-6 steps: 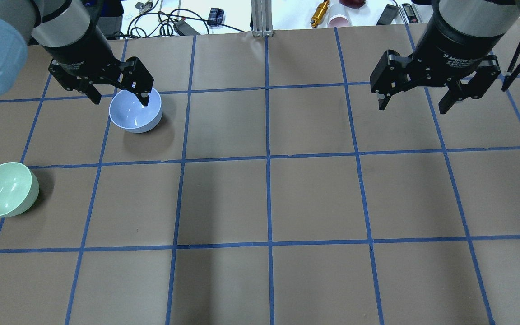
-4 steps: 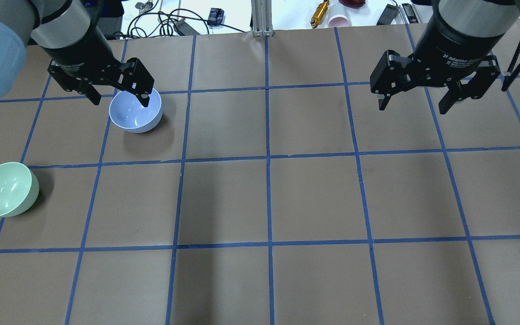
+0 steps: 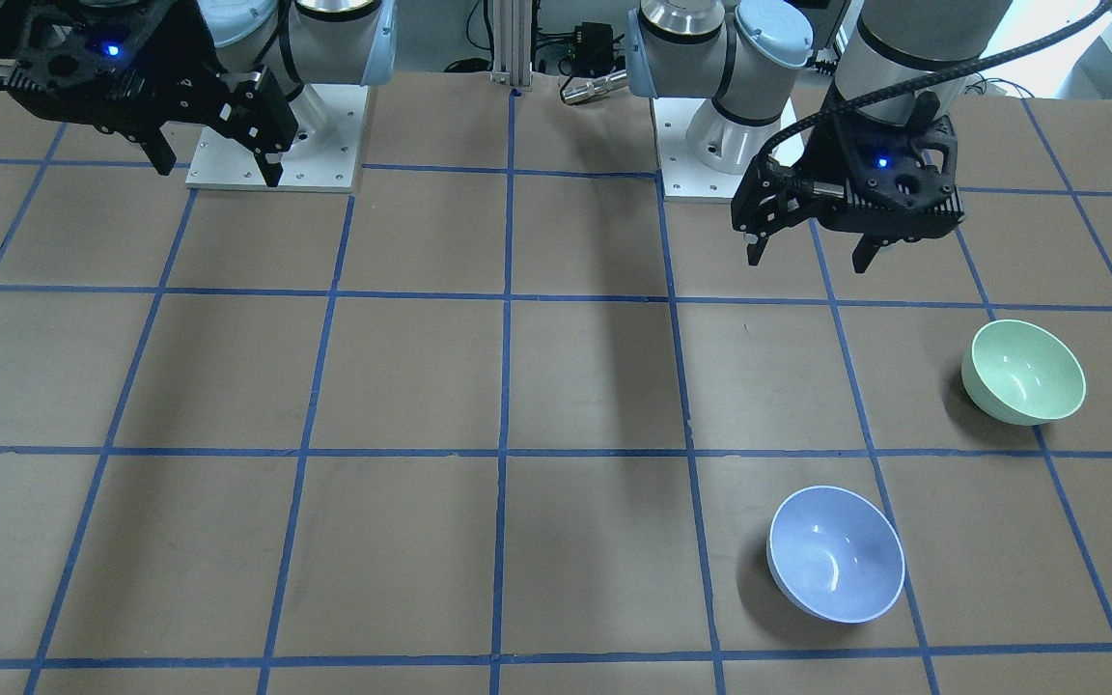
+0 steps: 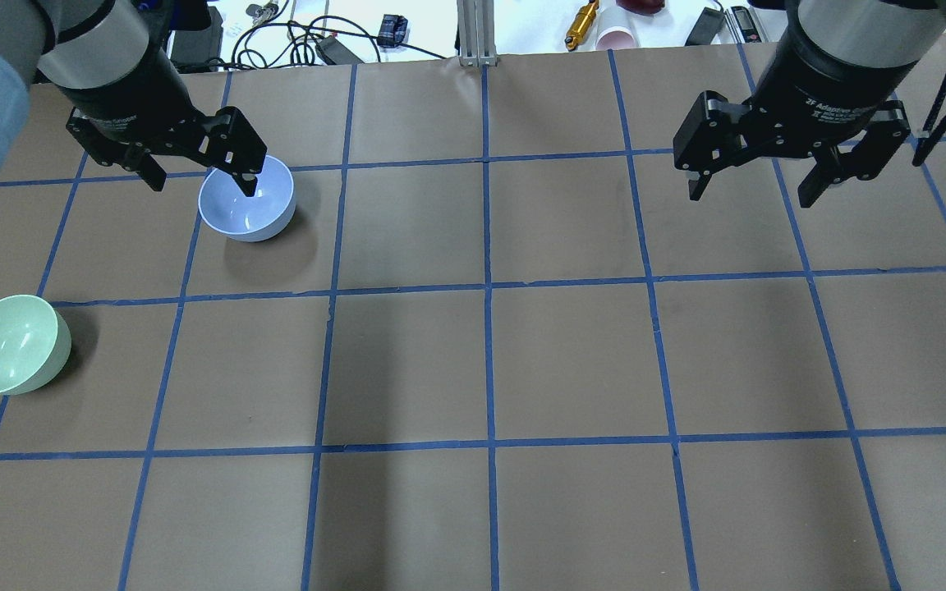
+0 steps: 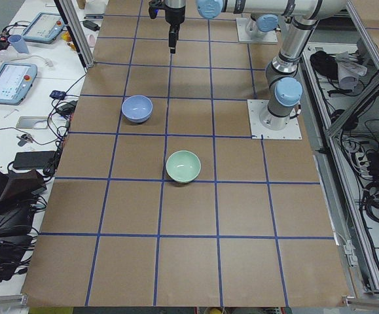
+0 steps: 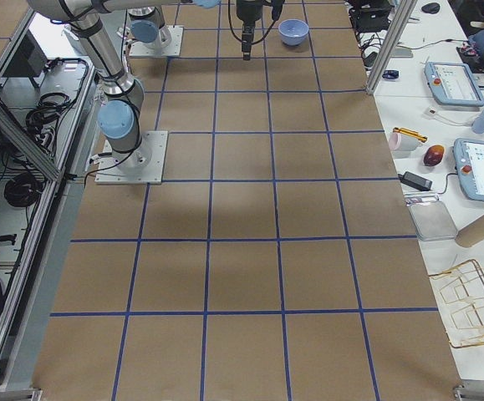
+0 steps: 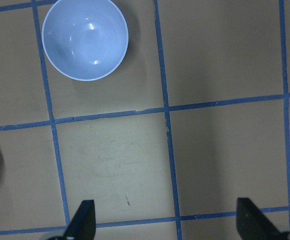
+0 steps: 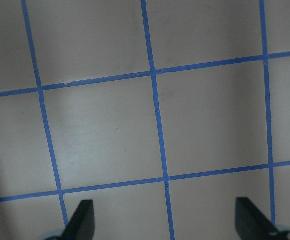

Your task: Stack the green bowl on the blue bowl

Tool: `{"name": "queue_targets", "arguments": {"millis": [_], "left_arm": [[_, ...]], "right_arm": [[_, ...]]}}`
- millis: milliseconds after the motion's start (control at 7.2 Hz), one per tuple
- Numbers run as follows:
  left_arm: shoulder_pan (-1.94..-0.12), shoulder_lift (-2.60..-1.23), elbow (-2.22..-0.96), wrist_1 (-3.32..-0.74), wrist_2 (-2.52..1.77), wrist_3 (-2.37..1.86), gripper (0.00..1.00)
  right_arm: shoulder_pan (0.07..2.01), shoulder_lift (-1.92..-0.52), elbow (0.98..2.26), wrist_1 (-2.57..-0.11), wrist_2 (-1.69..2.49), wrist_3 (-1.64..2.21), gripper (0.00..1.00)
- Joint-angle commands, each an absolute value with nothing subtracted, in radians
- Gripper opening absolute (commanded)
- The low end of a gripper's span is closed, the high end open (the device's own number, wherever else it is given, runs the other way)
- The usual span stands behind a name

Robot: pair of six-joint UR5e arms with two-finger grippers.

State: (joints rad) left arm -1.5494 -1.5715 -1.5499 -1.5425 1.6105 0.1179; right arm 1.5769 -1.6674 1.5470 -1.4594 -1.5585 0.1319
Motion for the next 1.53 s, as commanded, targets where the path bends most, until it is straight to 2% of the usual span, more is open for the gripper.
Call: {"name": "queue_targets", "arguments": {"millis": [0,833,1389], "left_arm": [[-1.551,-1.569,-1.555,-1.552,1.609,0.114,1.0],[-1.493,-1.578,-1.557,-1.554,1.608,0.115,1.0],[-1.222,-1.609,-1.623,-1.539,1.601,0.332,1.0]], "right_arm": [[1.577,-1.667,1.548,-1.46,-1.559,0.132,1.0],[1.577,-1.667,1.546,-1.459,-1.559,0.132,1.0],[1.577,-1.667,1.548,-1.46,-1.559,0.132,1.0]]}}
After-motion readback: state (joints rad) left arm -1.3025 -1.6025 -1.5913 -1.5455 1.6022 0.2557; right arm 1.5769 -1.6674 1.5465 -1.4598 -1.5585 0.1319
